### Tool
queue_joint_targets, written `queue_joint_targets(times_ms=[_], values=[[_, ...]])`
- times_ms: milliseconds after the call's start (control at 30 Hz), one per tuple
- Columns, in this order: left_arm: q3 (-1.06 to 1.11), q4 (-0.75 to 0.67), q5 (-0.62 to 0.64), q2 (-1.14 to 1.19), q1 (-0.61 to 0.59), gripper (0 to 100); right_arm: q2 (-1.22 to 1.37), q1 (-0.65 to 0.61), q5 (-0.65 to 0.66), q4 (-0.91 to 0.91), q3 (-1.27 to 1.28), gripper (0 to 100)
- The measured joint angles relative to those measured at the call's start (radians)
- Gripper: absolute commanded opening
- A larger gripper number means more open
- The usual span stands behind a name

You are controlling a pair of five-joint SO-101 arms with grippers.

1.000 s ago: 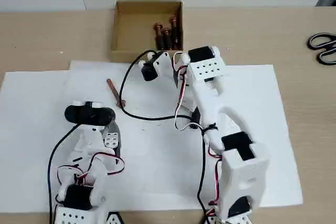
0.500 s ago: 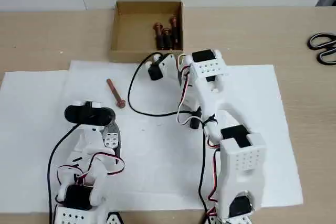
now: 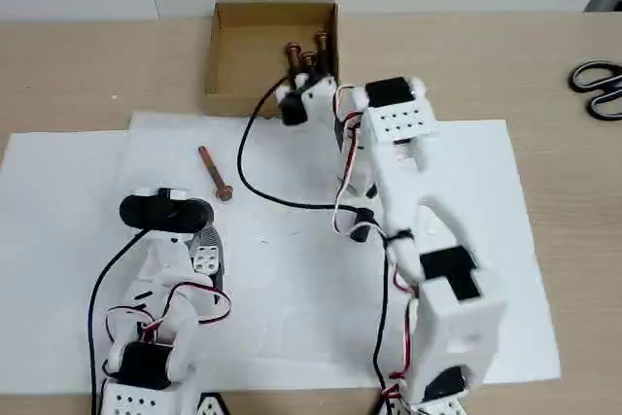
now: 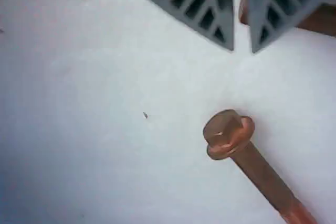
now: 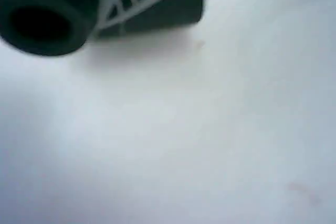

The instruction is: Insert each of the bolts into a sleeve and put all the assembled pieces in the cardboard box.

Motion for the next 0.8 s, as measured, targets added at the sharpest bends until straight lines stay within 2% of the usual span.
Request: queue_joint_targets(times_ms=[300,433,633,800], values=[[0.0,0.002,-0.003,0.0,0.0,2,-0.207,-0.011,-0.272,0.124,0.021,0.4],[-0.044,0.081,-0.071,0.0,0.0,6,-0.359,0.017,-0.288,0.127,0.126,0.4],[-0.176,0.166,-0.147,0.005,0.0,7,-0.578,0.077,-0.293,0.127,0.347,0.4],[-0.359,0.175,-0.161,0.18,0.0,7,-0.7,0.17,-0.295,0.127,0.517,0.5]])
